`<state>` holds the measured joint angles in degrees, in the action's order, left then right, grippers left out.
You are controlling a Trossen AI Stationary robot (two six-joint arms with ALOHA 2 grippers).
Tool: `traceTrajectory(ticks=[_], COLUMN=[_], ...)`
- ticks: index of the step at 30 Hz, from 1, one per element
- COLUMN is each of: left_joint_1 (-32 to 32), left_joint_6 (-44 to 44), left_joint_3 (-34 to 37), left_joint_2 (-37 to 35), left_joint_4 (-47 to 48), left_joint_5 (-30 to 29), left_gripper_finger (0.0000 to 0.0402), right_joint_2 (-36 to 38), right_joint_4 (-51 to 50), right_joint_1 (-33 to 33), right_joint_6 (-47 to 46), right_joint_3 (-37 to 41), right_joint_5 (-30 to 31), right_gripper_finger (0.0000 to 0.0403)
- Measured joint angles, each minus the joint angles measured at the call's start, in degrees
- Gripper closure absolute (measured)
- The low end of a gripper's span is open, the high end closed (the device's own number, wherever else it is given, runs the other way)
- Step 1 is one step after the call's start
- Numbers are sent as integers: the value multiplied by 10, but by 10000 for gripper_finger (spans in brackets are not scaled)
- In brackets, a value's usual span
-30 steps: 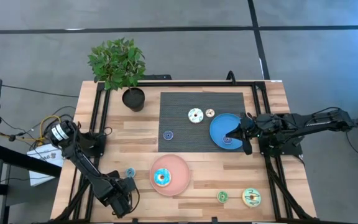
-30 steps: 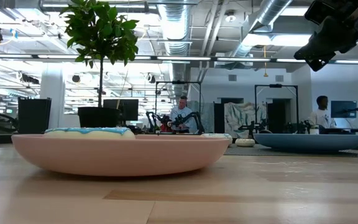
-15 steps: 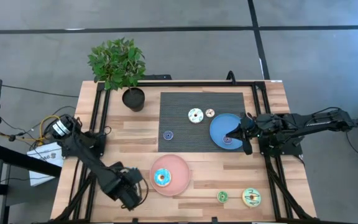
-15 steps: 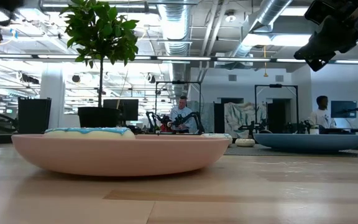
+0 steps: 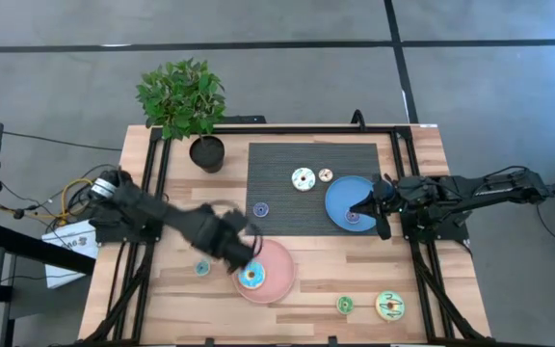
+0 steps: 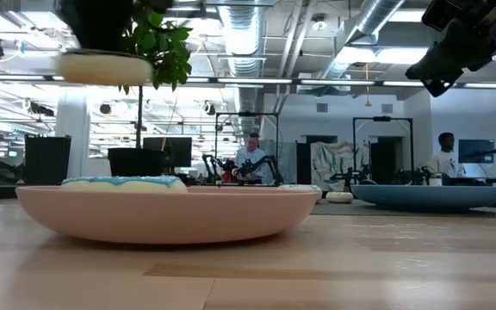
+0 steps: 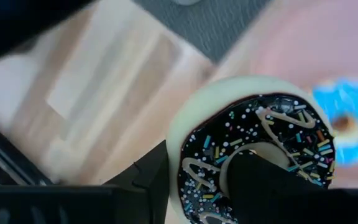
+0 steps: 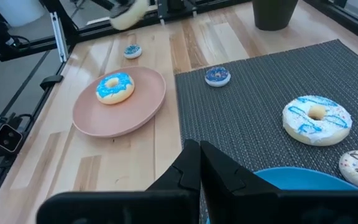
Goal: Pick & Place donuts
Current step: Put the large black donut onto the light orange plate
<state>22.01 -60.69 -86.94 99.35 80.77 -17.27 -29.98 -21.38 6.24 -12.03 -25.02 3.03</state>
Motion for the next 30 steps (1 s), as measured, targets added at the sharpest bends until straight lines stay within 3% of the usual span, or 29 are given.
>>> traceTrajectory(ticks=[6,12,20,30], left_joint_1=[-83,-107,-103,-103], left_joint_6=[126,213,216,193], left_joint_3=[-7,-7,-6,-3], left_joint_2=[4,51,129,151], left_joint_4=[-137,-288,-278,-267], left_joint_5=[20,52,119,136], left_gripper_finger=[280,293,295,295], right_joint_2=[0,0,0,0], right_joint_4=[5,5,8,6], right_joint_1=[0,0,0,0], right_joint_6=[0,0,-1,0], right_joint_3=[0,0,0,0], right_joint_5=[0,0,0,0], right_gripper_finger=[403,403,403,403])
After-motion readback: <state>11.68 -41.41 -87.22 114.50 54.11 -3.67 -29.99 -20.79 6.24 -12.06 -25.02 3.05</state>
